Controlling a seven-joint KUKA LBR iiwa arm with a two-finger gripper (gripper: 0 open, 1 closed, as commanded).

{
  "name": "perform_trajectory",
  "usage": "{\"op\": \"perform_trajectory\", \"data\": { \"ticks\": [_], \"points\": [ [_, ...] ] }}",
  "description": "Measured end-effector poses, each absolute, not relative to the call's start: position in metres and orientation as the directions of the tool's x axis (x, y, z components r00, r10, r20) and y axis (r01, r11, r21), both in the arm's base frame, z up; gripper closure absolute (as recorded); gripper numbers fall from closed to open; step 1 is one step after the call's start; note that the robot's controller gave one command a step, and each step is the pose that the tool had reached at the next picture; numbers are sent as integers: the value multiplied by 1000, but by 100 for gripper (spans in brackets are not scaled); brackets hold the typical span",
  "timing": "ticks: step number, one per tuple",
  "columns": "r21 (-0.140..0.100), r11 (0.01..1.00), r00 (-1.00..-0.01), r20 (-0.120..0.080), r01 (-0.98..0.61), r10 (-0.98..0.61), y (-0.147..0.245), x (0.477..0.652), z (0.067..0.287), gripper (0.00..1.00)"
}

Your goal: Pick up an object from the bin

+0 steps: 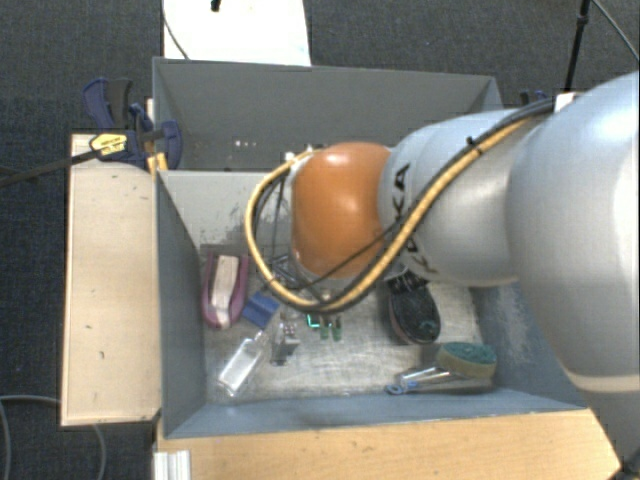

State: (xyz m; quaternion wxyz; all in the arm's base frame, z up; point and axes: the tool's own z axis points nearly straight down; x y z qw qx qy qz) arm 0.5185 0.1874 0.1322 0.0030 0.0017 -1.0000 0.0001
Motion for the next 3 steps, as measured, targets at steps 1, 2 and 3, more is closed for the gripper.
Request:
{"op": "perform_trajectory", "data": {
  "ticks": [1, 2, 3],
  "points": [
    [-2, 991, -991, -14, -130, -130, 206, 562, 92, 0],
    [-1, 992, -992, -3, -128, -128, 207, 558, 86, 100],
    [5, 999, -999, -5, 32, 32, 201, 575, 73, 100]
  ]
}}
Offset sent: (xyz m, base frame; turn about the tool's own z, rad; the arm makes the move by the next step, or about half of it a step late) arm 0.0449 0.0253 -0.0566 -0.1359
